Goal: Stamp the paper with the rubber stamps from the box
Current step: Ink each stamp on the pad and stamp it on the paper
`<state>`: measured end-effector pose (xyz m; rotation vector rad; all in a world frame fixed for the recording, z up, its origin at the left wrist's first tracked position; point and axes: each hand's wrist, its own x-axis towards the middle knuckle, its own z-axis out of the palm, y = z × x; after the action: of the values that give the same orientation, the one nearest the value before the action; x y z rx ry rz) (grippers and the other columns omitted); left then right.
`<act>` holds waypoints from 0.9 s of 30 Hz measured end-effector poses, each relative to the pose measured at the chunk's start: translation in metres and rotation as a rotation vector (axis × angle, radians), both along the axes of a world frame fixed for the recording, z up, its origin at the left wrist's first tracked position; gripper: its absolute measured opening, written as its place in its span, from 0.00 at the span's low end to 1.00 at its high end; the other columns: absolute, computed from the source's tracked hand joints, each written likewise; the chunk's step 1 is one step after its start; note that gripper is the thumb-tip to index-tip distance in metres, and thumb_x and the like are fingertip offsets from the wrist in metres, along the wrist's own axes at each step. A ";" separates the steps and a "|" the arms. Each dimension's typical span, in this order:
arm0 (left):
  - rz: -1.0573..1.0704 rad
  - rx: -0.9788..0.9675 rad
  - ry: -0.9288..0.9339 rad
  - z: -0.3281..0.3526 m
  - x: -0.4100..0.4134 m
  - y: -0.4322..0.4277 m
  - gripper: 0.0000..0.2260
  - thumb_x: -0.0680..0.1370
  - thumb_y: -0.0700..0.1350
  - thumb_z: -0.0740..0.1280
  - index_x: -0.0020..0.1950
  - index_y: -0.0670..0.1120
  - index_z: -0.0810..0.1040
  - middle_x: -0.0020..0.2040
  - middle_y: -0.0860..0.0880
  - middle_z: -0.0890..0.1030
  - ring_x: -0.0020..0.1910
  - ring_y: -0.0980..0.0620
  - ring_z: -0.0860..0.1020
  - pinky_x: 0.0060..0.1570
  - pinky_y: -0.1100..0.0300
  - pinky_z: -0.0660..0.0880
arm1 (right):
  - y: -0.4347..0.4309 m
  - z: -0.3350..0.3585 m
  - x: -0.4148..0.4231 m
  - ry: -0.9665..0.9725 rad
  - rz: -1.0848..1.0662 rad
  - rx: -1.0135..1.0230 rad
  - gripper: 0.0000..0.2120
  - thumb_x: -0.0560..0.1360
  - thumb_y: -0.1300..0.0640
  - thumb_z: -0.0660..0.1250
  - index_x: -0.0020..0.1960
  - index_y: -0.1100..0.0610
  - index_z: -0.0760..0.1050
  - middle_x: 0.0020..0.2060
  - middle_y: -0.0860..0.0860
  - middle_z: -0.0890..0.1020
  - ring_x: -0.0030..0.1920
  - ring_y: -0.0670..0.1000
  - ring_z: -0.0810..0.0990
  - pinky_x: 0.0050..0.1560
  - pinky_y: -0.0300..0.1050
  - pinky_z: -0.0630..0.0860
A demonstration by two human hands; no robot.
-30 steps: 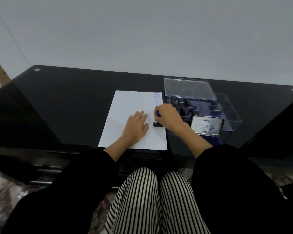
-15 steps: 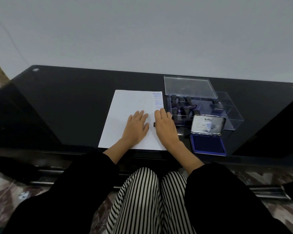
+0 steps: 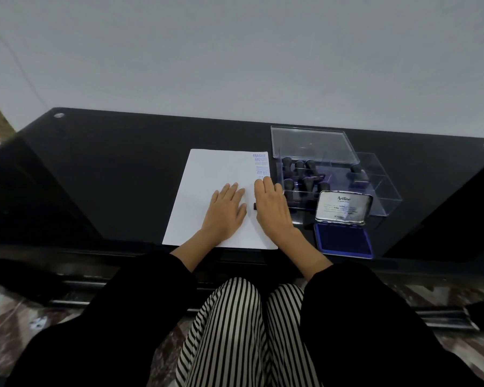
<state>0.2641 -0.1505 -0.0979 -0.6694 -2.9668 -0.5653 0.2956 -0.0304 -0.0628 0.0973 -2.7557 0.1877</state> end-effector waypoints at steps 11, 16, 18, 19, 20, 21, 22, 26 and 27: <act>0.004 0.002 -0.011 0.001 0.001 0.000 0.21 0.82 0.48 0.51 0.75 0.44 0.57 0.77 0.46 0.56 0.77 0.48 0.51 0.75 0.53 0.46 | -0.005 -0.002 0.014 0.148 -0.023 0.025 0.17 0.53 0.73 0.76 0.37 0.61 0.74 0.33 0.56 0.78 0.27 0.53 0.73 0.24 0.40 0.69; 0.004 0.005 -0.023 0.001 0.001 0.001 0.22 0.82 0.48 0.51 0.75 0.44 0.57 0.77 0.46 0.55 0.77 0.48 0.51 0.75 0.52 0.46 | -0.003 -0.002 0.006 0.068 -0.033 0.000 0.13 0.63 0.76 0.70 0.44 0.64 0.74 0.41 0.60 0.78 0.34 0.57 0.74 0.32 0.42 0.65; 0.007 0.000 -0.028 0.001 0.000 0.001 0.22 0.82 0.49 0.50 0.76 0.45 0.56 0.77 0.46 0.55 0.77 0.48 0.50 0.75 0.53 0.46 | -0.001 0.000 0.002 -0.004 -0.005 0.020 0.12 0.72 0.74 0.60 0.54 0.65 0.71 0.53 0.61 0.74 0.46 0.59 0.73 0.42 0.45 0.68; 0.009 -0.003 -0.027 0.001 0.000 0.001 0.22 0.82 0.49 0.50 0.76 0.45 0.56 0.77 0.47 0.55 0.77 0.48 0.50 0.75 0.53 0.46 | 0.000 0.000 0.001 -0.021 0.002 0.027 0.13 0.75 0.73 0.57 0.57 0.64 0.69 0.56 0.60 0.72 0.49 0.58 0.72 0.46 0.46 0.68; 0.009 -0.003 -0.025 0.000 0.000 0.001 0.22 0.82 0.49 0.50 0.76 0.45 0.56 0.77 0.47 0.55 0.77 0.48 0.50 0.75 0.53 0.46 | 0.002 0.000 0.001 -0.034 0.004 0.029 0.13 0.75 0.72 0.56 0.58 0.64 0.68 0.57 0.60 0.71 0.51 0.58 0.71 0.48 0.46 0.68; 0.009 -0.004 -0.022 0.000 0.000 0.001 0.22 0.82 0.49 0.50 0.76 0.45 0.56 0.77 0.47 0.55 0.77 0.48 0.50 0.75 0.53 0.46 | 0.002 0.000 0.002 -0.031 0.000 0.025 0.13 0.75 0.72 0.56 0.58 0.64 0.68 0.58 0.60 0.71 0.51 0.58 0.71 0.48 0.46 0.68; 0.009 -0.002 -0.020 0.000 0.000 0.001 0.22 0.82 0.49 0.50 0.76 0.45 0.56 0.77 0.47 0.55 0.77 0.48 0.50 0.75 0.53 0.46 | 0.002 -0.002 0.002 -0.025 -0.007 0.019 0.13 0.75 0.73 0.56 0.58 0.64 0.68 0.57 0.60 0.72 0.49 0.58 0.71 0.46 0.45 0.67; 0.009 -0.001 -0.014 -0.001 0.000 0.000 0.22 0.82 0.49 0.50 0.75 0.45 0.57 0.77 0.46 0.55 0.77 0.48 0.51 0.75 0.53 0.46 | -0.004 -0.005 0.007 0.103 -0.044 0.021 0.14 0.61 0.76 0.71 0.43 0.64 0.74 0.40 0.60 0.78 0.33 0.55 0.72 0.30 0.42 0.65; 0.009 -0.002 -0.012 -0.001 0.000 0.000 0.22 0.82 0.49 0.50 0.75 0.45 0.57 0.77 0.46 0.55 0.77 0.48 0.51 0.75 0.53 0.46 | -0.005 -0.004 0.008 0.135 -0.054 0.036 0.16 0.56 0.76 0.74 0.39 0.63 0.74 0.36 0.58 0.78 0.29 0.54 0.73 0.26 0.40 0.66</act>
<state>0.2638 -0.1504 -0.0987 -0.6549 -2.9799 -0.5679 0.3035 -0.0354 -0.0671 0.0431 -2.6246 0.1131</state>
